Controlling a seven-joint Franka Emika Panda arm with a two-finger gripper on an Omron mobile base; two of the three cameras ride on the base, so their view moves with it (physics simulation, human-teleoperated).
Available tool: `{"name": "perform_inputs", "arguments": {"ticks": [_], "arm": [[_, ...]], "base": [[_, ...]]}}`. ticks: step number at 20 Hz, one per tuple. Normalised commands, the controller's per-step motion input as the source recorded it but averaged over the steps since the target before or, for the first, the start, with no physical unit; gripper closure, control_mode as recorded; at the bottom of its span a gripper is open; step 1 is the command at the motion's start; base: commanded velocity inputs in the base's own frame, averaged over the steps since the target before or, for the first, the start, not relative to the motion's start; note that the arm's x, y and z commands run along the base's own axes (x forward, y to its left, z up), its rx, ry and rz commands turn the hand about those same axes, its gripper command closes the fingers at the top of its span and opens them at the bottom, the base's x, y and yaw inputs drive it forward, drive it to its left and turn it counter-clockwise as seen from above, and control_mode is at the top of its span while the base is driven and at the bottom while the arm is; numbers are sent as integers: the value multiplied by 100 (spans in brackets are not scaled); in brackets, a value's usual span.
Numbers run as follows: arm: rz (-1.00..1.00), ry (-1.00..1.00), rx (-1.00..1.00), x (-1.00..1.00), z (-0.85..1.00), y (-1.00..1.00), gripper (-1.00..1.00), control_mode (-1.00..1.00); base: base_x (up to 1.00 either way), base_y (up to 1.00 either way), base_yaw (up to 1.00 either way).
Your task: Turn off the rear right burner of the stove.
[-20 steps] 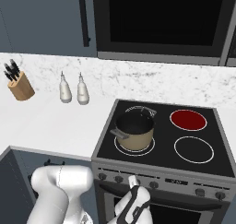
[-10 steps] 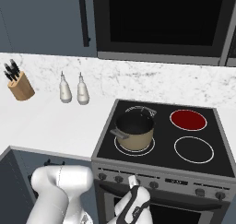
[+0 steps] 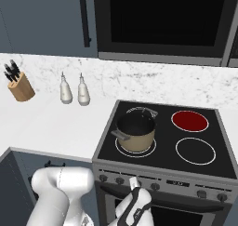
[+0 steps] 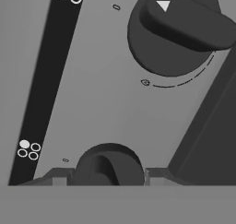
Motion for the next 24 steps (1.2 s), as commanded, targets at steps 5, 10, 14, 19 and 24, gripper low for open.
{"name": "perform_inputs", "arguments": {"ticks": [5,10,14,19,24], "arm": [[-8,0,1,0,0,0,100,-100],[-10,0,4,0,0,0,100,-100],[-14,3,15,0,0,0,100,-100],[-16,4,22,-2,0,-4,100,-100],[-19,7,28,0,0,-7,100,-100]], "base": [[0,0,0],[0,0,0],[0,0,0],[0,0,0],[0,0,0]]}}
